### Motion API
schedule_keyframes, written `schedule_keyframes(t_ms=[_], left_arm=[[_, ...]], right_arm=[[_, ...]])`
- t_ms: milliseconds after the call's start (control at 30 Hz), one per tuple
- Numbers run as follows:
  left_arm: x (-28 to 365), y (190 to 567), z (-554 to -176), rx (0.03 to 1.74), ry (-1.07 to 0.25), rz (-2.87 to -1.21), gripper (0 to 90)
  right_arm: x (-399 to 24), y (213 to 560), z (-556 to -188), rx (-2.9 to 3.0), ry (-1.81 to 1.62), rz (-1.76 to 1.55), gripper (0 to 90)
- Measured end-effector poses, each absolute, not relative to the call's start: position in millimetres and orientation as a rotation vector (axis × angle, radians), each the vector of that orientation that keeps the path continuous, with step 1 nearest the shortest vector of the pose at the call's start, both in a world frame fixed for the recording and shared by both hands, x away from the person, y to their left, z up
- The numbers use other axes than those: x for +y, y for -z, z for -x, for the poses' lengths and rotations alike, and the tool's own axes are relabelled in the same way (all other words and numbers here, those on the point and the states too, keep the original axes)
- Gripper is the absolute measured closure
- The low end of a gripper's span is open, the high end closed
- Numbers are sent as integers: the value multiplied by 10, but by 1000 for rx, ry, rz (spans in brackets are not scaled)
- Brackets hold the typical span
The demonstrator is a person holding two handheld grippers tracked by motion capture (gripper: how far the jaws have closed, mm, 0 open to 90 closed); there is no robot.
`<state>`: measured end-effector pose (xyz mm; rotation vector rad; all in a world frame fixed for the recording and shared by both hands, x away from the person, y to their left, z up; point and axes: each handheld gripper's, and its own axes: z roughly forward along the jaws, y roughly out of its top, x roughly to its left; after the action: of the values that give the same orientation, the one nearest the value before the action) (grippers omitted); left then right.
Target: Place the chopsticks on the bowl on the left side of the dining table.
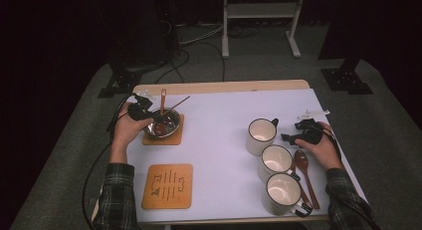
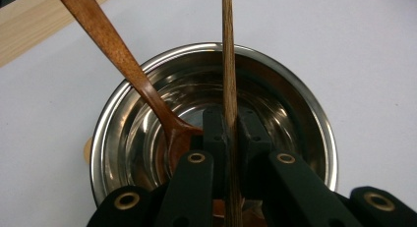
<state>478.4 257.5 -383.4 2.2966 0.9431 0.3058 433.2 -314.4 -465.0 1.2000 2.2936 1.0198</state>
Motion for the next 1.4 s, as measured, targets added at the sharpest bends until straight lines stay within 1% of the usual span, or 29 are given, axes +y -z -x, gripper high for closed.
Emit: schedule_keyframes(t_ms=[467,1400], left_arm=[[2641,3977,-4881,982,-305,-2308,844],[2693,4064,-4909,1000,-301,-2310,841]], right_arm=[[-3143,4650,-4332,2294,-1019,-1200,173],[-3144,4649,-4333,2294,-1020,-1202,173]])
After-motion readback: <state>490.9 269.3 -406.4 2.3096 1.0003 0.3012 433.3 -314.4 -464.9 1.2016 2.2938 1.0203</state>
